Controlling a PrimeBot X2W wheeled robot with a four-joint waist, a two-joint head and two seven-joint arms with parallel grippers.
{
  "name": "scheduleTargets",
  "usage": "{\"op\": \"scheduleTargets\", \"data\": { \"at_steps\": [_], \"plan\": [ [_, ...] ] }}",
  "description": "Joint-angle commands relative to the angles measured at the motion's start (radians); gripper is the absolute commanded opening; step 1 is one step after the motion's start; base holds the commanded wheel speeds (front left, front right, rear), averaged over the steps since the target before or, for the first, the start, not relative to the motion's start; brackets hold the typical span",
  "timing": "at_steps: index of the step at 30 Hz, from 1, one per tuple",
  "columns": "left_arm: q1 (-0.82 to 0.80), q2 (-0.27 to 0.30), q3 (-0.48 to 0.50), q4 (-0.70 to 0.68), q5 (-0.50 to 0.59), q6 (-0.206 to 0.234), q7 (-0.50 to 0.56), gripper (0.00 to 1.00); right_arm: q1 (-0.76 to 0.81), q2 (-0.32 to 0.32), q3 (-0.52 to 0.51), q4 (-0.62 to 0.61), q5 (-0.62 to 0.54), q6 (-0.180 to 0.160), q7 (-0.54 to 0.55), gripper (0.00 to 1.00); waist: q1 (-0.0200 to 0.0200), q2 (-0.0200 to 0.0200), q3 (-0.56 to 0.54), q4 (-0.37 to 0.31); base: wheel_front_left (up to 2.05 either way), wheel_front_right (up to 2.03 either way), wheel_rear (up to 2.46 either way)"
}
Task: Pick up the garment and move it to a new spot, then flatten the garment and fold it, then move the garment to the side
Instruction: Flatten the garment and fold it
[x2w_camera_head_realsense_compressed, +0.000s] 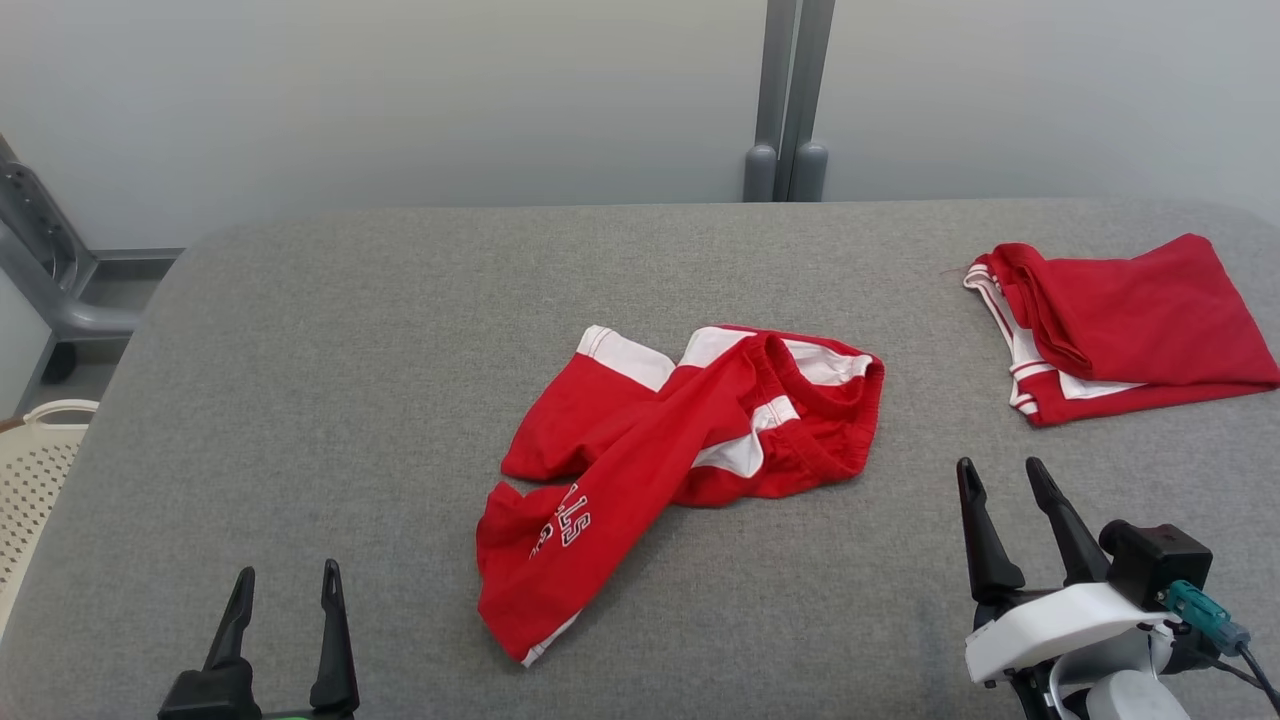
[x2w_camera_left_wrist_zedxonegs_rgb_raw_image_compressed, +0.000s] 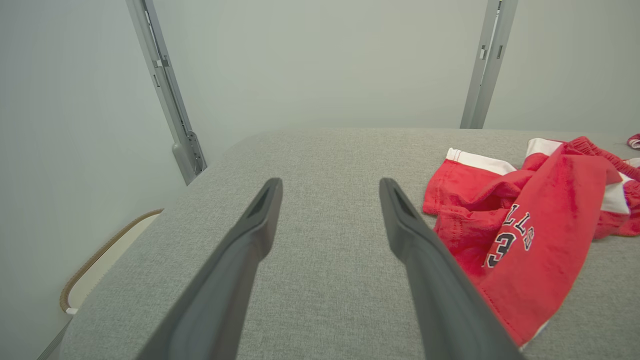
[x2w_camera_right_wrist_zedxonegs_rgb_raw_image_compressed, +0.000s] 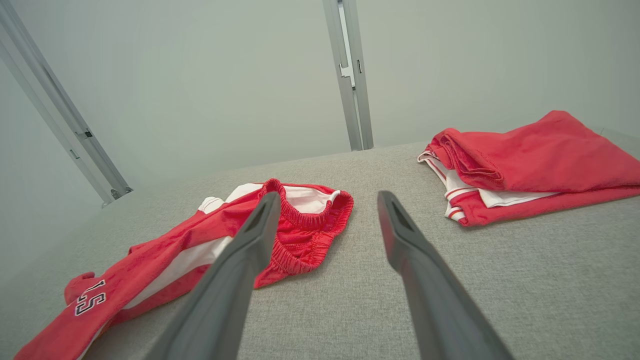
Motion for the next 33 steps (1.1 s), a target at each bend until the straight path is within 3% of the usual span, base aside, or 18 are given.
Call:
{"op": "scheduleTargets", "data": {
  "at_steps": [1,8,17,33],
  "plan": [
    [0.002,0.004,0.0,0.002,-0.002,0.003,-0.004,1.0,0.004,-0.002,-0.001,0.002,0.005,0.0,-0.004,1.0,0.0,0.0,0.0,0.001,0.0,0.0,0.0],
    [0.002,0.002,0.0,0.002,-0.007,0.001,-0.004,1.0,0.002,-0.003,0.003,0.007,0.008,0.0,-0.004,1.0,0.0,0.0,0.0,0.002,0.0,0.0,0.0],
    [0.014,-0.003,-0.057,0.048,-0.076,-0.059,-0.004,1.0,-0.053,-0.014,0.079,0.061,0.029,0.0,0.008,1.0,0.0,0.0,0.013,-0.002,0.0,0.0,0.0],
    [-0.074,-0.006,-0.29,0.254,-0.159,-0.083,-0.004,1.0,-0.328,-0.063,0.263,0.378,0.104,0.0,0.008,1.0,0.0,0.0,0.083,0.026,0.0,0.0,0.0]
  ]
}}
